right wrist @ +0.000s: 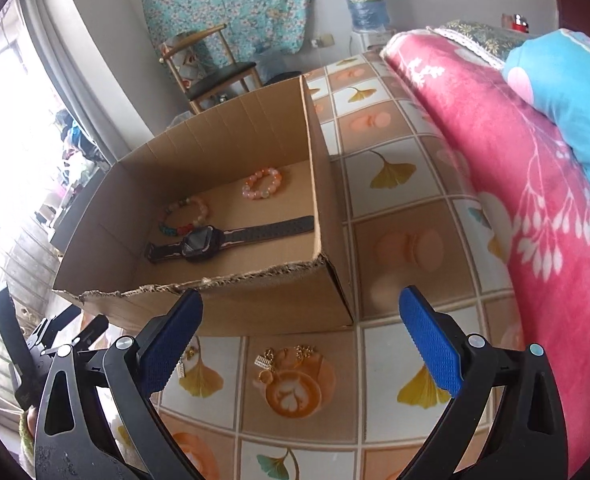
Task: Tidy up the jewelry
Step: 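Move the right gripper toward the gold jewelry beside the box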
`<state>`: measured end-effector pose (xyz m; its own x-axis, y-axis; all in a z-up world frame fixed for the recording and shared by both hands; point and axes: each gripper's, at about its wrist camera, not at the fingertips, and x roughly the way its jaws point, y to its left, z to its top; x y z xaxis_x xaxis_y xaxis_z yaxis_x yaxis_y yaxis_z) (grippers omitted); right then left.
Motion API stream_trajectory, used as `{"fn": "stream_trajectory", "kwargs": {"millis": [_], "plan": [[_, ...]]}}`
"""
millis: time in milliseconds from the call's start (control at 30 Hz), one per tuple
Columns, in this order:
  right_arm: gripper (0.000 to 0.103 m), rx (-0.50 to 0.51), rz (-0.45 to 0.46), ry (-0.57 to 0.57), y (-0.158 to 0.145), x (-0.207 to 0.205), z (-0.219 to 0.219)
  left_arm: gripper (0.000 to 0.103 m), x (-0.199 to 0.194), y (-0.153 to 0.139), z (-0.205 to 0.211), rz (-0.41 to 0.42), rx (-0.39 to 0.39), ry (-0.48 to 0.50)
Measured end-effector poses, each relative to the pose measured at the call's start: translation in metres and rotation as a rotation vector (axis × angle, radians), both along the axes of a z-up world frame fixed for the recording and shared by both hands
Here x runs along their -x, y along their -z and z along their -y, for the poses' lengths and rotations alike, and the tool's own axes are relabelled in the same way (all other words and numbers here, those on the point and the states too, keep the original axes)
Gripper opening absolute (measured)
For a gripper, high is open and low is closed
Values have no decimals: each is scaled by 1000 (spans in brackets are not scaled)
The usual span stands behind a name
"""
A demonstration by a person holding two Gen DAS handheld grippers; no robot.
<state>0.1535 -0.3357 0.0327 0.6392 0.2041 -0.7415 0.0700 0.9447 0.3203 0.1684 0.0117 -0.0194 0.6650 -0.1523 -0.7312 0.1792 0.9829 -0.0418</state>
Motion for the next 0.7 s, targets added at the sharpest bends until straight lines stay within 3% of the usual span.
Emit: {"fn": "stream_trajectory", "kwargs": {"millis": [200, 333, 533, 700], "plan": [[95, -19, 26, -25, -1, -1, -2, 99, -6, 3, -5, 2, 28, -41], [95, 58, 35, -67, -5, 7, -5, 99, 2, 0, -2, -10, 14, -51], [95, 173, -113, -241, 27, 40, -35, 99, 45, 9, 28, -98, -28, 66], [95, 315, -178, -298, 53, 62, -61, 99, 66, 28, 60, -133, -106, 103]]}}
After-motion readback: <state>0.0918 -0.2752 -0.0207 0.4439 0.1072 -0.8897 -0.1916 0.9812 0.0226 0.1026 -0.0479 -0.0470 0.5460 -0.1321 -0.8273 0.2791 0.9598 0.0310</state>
